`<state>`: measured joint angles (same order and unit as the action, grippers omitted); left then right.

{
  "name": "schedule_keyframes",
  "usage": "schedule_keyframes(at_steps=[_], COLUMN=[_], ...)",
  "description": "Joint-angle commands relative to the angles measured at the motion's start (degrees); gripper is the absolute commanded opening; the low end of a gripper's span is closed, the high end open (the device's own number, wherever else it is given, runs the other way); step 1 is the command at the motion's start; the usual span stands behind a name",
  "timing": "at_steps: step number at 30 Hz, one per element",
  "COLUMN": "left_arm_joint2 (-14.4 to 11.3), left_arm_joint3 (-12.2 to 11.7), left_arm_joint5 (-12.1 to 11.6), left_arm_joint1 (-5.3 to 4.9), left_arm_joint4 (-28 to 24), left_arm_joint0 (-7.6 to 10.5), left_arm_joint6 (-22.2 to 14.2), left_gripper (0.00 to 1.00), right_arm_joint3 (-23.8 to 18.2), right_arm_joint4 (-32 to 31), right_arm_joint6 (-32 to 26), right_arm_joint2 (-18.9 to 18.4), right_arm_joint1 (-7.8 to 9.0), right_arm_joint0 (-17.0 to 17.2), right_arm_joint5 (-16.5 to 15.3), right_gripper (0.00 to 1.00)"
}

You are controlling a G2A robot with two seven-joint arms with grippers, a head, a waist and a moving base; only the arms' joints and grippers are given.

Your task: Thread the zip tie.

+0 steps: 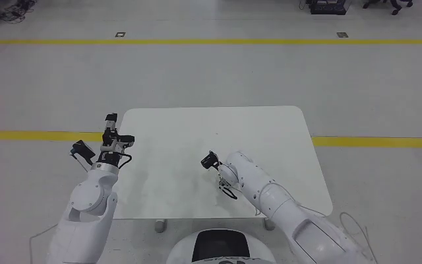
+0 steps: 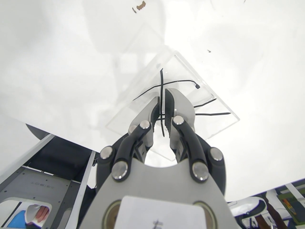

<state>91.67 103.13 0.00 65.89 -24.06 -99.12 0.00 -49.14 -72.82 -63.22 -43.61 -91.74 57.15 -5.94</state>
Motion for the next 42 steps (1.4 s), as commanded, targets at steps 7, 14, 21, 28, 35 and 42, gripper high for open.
schedule_keyframes(at_steps=[7, 14, 21, 28, 35, 42], left_arm_joint2=[0.0, 0.0, 0.0, 0.0, 0.0, 0.0], left_arm_joint3=[0.0, 0.0, 0.0, 0.0, 0.0, 0.0], left_arm_joint5=[0.0, 0.0, 0.0, 0.0, 0.0, 0.0], left_arm_joint1=[0.0, 0.0, 0.0, 0.0, 0.0, 0.0], left_arm_joint4=[0.0, 0.0, 0.0, 0.0, 0.0, 0.0], left_arm_joint0=[0.0, 0.0, 0.0, 0.0, 0.0, 0.0], left_arm_joint6=[0.0, 0.0, 0.0, 0.0, 0.0, 0.0], left_gripper=[1.0, 1.0, 1.0, 1.0, 1.0, 1.0], right_arm_joint3=[0.1, 0.9, 1.0, -2.8, -9.4, -15.6], right_arm_joint4=[0.0, 0.3, 0.0, -1.6, -3.9, -4.9], right_arm_joint6=[-0.2, -0.1, -0.2, -1.9, -4.7, -5.9], right_arm_joint2=[0.3, 0.5, 0.5, -0.6, -2.7, -5.7], right_arm_joint1=[-0.08, -0.28, -0.32, 0.51, 2.03, 3.56], right_arm_joint0=[0.0, -0.3, -0.6, 0.3, 3.0, 5.8], right_arm_joint5=[0.1, 0.2, 0.9, 1.8, 2.3, 1.4], right_gripper=[0.14, 0.0, 0.0, 0.0, 0.0, 0.0])
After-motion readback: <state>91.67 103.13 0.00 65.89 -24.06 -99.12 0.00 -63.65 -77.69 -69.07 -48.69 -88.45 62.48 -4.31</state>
